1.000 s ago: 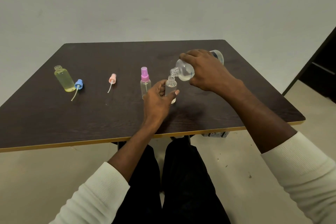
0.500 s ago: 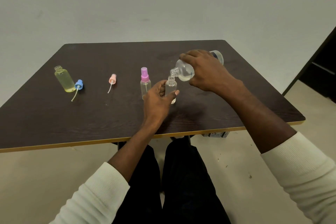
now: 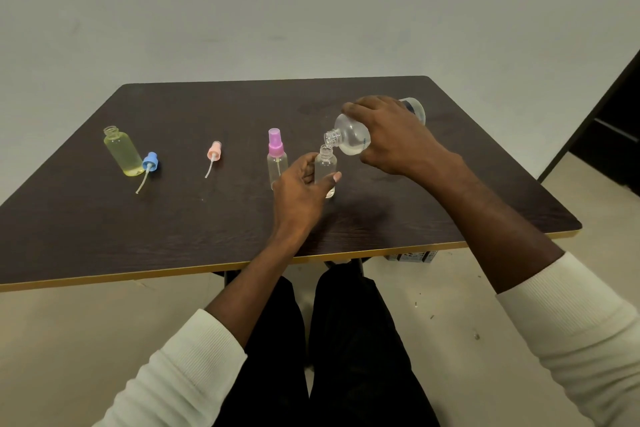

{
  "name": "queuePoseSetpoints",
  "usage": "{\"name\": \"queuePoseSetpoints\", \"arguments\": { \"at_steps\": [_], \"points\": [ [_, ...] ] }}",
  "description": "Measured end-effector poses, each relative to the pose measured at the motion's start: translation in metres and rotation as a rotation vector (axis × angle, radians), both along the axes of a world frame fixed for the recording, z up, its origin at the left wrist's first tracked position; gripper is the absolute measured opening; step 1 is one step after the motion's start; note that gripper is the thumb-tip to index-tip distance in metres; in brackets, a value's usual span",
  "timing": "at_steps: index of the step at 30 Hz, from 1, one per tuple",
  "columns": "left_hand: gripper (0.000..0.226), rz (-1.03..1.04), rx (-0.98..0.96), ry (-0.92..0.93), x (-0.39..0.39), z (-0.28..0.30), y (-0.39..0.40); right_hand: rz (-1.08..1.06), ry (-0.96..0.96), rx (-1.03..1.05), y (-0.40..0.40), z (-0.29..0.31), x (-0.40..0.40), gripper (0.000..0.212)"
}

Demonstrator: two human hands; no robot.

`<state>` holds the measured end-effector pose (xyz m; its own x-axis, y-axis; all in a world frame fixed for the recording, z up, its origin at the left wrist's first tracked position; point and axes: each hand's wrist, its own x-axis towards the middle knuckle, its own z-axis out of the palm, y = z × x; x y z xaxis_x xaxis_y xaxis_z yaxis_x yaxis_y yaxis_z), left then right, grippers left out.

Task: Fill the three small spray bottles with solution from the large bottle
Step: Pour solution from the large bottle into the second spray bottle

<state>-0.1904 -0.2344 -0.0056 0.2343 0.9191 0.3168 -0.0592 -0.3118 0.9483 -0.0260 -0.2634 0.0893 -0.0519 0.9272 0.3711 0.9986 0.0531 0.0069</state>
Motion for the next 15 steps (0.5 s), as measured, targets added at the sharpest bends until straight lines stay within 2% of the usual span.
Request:
{"name": "queuePoseSetpoints", "arguments": {
  "at_steps": [6,15],
  "points": [
    [0.037,-0.02,-0.007,-0.009,-0.002,0.003,-0.002,-0.013,0.08,0.002,-0.003,-0.003,0.0,0.07],
    [0.039,-0.011,0.011,-0.013,-0.003,0.003,-0.002,-0.037,0.357,0.027,-0.002,-0.02,-0.003,0.076]
  ]
}}
